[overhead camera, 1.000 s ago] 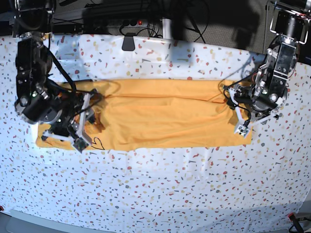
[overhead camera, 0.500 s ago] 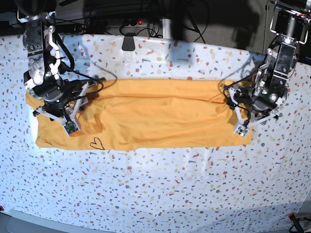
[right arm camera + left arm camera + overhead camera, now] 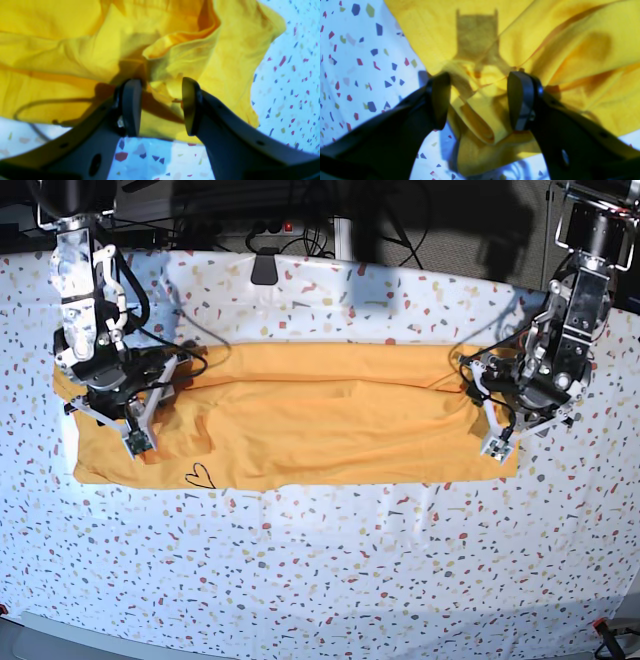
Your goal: Fold the T-shirt properly
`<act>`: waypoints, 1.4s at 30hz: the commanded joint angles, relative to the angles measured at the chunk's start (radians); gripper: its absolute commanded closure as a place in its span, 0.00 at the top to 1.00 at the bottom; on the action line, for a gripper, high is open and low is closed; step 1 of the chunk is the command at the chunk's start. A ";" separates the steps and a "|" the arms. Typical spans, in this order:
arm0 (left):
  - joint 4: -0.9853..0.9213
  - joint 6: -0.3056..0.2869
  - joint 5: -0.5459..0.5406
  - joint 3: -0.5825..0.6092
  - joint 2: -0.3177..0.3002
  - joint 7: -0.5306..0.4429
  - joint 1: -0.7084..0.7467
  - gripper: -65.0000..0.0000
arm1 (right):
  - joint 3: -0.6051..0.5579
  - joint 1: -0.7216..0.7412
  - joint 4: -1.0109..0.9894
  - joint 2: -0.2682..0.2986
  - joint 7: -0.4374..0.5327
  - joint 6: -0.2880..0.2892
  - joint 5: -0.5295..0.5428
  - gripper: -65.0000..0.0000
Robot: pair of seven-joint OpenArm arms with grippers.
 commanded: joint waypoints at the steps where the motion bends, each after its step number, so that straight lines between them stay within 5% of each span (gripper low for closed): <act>1: 0.014 0.002 0.000 -0.006 -0.008 0.000 -0.013 0.55 | 0.007 0.023 0.015 0.011 0.016 -0.025 -0.002 0.37; 6: 0.014 0.002 0.000 -0.006 -0.008 0.000 -0.013 0.55 | 0.007 0.034 0.015 0.012 0.011 -0.032 -0.004 0.21; 12: 0.014 0.002 0.000 -0.006 -0.008 0.000 -0.013 0.55 | 0.007 0.034 0.015 0.015 0.050 -0.177 -0.191 0.07; 15: 0.014 0.002 0.000 -0.006 -0.008 0.000 -0.013 0.55 | 0.014 0.043 0.011 0.015 0.082 -0.191 -0.243 0.00; 27: 0.014 0.002 0.000 -0.006 -0.009 0.020 -0.013 0.55 | 0.015 0.169 -0.109 0.018 0.072 -0.191 -0.327 0.00; 30: 0.014 0.002 0.000 -0.006 -0.008 0.012 -0.013 0.55 | 0.015 0.194 -0.175 0.017 0.088 -0.188 -0.246 0.00; 33: 0.014 0.002 0.000 -0.006 -0.009 -0.008 -0.013 0.55 | 0.015 0.185 -0.183 0.014 0.163 -0.103 -0.030 0.00; 36: 0.014 0.002 0.000 -0.006 -0.008 -0.008 -0.013 0.55 | 0.014 0.172 -0.240 -0.007 0.240 0.095 0.071 0.00; 42: 0.014 0.000 0.075 -0.006 -0.009 0.002 -0.014 0.55 | 0.015 0.174 -0.492 -0.031 0.326 0.113 -0.024 0.00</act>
